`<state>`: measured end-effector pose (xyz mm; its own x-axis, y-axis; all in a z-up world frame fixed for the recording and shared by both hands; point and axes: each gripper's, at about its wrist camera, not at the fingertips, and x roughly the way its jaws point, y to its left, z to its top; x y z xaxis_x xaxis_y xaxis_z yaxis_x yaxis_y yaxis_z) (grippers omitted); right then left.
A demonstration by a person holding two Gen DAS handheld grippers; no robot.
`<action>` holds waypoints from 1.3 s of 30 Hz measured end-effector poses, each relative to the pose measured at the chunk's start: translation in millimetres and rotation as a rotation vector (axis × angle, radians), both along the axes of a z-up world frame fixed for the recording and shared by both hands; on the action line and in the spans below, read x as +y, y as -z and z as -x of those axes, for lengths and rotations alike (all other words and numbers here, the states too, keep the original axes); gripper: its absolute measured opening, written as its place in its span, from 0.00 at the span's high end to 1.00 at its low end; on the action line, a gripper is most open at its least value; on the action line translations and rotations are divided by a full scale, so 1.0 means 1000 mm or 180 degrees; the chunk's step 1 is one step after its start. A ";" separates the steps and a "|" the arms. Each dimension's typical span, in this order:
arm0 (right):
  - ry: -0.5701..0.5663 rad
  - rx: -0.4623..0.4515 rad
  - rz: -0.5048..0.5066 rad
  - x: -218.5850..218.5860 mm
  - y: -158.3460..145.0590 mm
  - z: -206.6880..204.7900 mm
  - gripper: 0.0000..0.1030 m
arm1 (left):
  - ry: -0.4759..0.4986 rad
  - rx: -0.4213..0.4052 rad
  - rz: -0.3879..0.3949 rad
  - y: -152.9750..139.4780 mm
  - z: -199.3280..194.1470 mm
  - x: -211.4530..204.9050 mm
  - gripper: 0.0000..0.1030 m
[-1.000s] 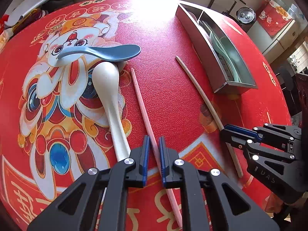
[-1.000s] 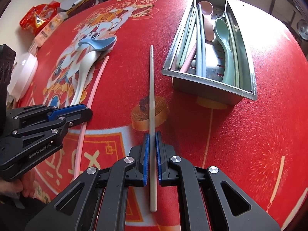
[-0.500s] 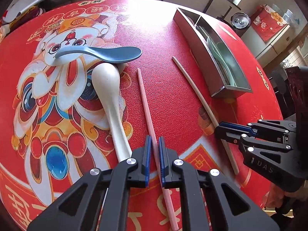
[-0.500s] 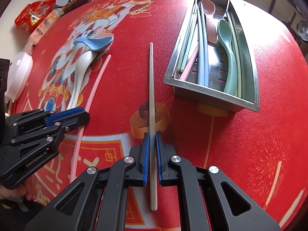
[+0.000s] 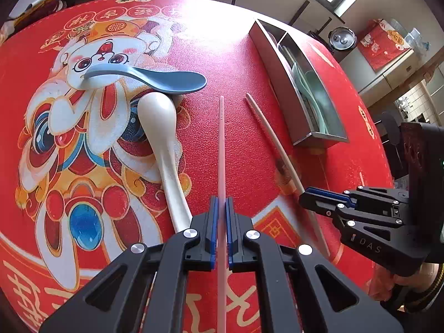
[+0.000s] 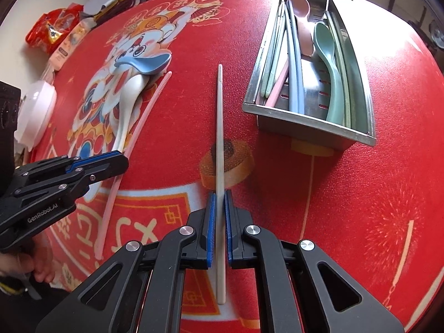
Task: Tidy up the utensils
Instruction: 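Lift both chopsticks and carry them over the steel tray, then lower the chopsticks into the steel tray and open both grippers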
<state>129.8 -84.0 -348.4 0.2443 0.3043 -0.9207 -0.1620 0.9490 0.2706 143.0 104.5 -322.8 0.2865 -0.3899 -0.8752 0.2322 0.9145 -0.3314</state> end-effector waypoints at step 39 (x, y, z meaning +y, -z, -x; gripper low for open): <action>0.1105 -0.0373 -0.0320 -0.121 -0.041 -0.122 0.94 | -0.0071 -0.0076 0.0436 -0.047 -0.164 -0.136 0.95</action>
<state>251.6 -204.9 -307.1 0.4506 0.2723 -0.8502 0.1293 0.9224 0.3639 307.3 -31.5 -276.0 0.3167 -0.4985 -0.8070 0.2217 0.8661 -0.4480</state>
